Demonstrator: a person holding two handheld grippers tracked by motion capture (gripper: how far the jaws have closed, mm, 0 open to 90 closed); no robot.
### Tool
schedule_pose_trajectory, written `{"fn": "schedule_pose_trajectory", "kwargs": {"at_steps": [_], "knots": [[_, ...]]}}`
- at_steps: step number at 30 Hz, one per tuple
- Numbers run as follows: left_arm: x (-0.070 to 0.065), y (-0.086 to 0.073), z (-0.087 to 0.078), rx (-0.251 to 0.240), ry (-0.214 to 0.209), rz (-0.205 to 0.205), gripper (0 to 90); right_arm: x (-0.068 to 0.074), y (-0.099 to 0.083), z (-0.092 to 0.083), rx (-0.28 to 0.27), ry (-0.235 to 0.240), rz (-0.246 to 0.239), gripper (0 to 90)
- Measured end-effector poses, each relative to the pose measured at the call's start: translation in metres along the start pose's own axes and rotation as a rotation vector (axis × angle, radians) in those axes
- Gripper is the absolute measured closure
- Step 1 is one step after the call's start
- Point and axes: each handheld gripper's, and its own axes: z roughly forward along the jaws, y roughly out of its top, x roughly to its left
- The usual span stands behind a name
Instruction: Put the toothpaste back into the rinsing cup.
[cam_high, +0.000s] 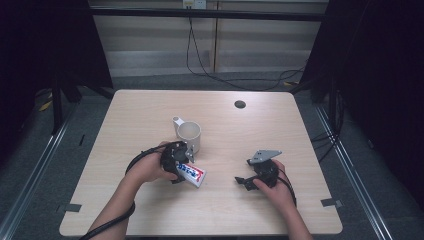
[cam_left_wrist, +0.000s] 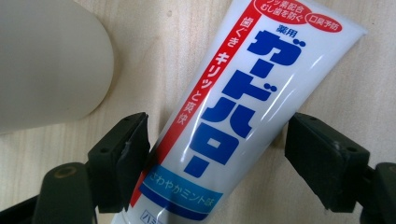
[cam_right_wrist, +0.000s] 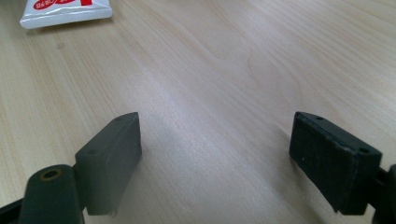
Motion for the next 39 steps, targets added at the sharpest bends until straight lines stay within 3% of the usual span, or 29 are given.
{"fn": "schedule_pose_trajectory", "kwargs": {"at_steps": [7,13,15,21,26,29,34,39], "knots": [[0.0,0.0,-0.001,0.017,-0.004,-0.037,28.9,0.0,0.0,0.0,0.002,0.0,0.002,16.5],[0.002,0.0,0.003,-0.002,-0.013,-0.055,28.9,0.0,0.0,0.0,0.003,-0.002,-0.002,16.6],[0.003,0.0,0.005,-0.032,-0.034,-0.087,28.5,0.0,0.0,0.0,0.003,-0.001,-0.002,16.7],[0.004,-0.001,0.004,-0.037,-0.045,-0.096,30.6,0.0,0.0,0.0,0.003,-0.001,-0.002,16.7],[0.005,0.002,0.003,-0.016,-0.072,-0.112,40.7,0.0,0.0,0.0,0.003,-0.001,-0.002,16.7],[0.003,0.003,0.002,-0.003,-0.067,-0.115,46.2,0.0,0.0,0.0,0.003,-0.001,-0.002,16.7],[0.006,0.001,-0.003,-0.008,-0.081,-0.219,58.2,0.0,0.0,0.0,0.003,-0.001,-0.001,16.7],[0.004,-0.003,-0.007,-0.052,-0.094,-0.26,59.9,0.0,0.0,0.0,0.003,0.0,0.0,16.7]]}}
